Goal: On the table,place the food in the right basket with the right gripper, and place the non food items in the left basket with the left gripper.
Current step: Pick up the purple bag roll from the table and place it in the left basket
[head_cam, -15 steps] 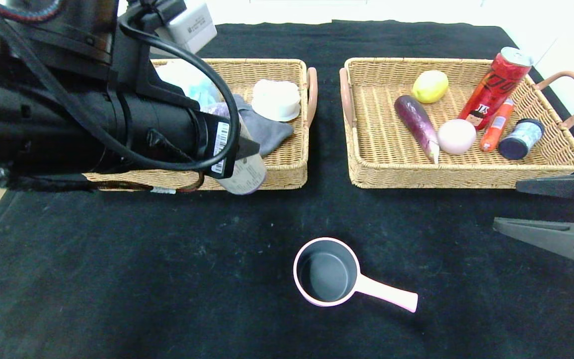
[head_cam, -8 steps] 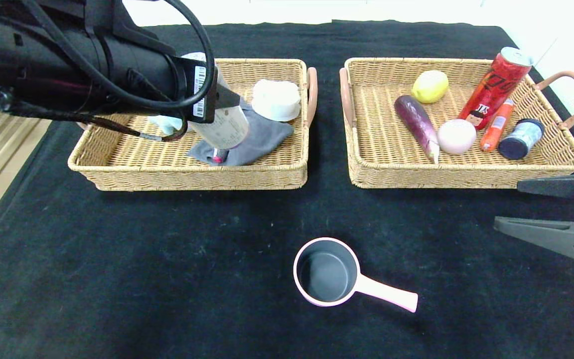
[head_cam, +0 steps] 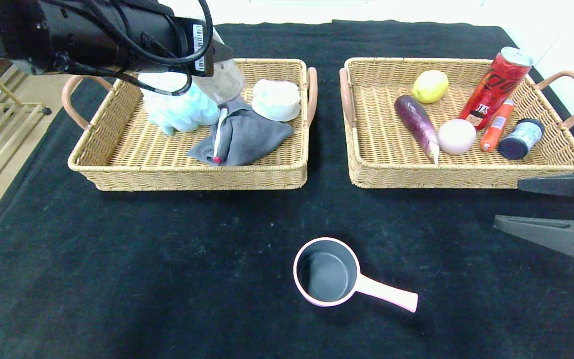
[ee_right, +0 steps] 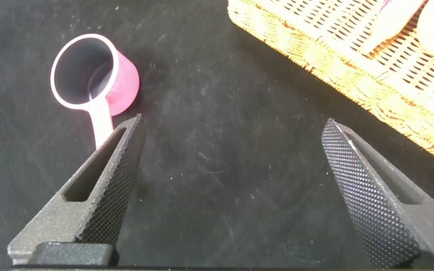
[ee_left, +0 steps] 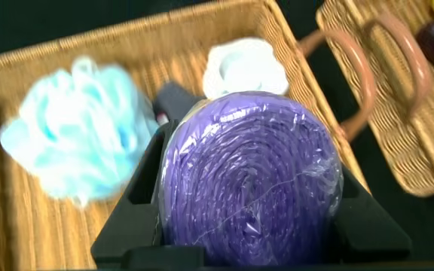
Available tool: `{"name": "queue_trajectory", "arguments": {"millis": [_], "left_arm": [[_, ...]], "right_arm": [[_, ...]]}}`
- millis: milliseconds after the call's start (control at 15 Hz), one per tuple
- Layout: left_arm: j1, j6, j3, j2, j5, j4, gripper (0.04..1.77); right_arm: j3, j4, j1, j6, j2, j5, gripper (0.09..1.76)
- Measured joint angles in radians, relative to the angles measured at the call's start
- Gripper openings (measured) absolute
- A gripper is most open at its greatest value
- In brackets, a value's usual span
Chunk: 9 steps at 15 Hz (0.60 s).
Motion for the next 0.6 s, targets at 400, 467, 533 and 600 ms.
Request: {"name": "queue_trajectory", "arguments": {"millis": [400, 467, 533, 600], "left_arm": [[0.041, 0.101, -0.034, 0.087, -0.020, -0.150, 0.94], [0.054, 0.103, -0.042, 0.101, -0.024, -0.172, 0.94], [0.069, 0.106, -0.046, 0.116, -0.043, -0.192, 0.94], [0.083, 0.106, -0.048, 0.131, -0.065, -0.209, 0.94]], "right_arm": [[0.001, 0.000, 0.000, 0.000, 0.007, 0.000, 1.71], [0.001, -0.001, 0.000, 0.000, 0.007, 0.000, 1.71], [0.000, -0.001, 0.000, 0.000, 0.008, 0.000, 1.71], [0.000, -0.001, 0.000, 0.000, 0.008, 0.000, 1.71]]}}
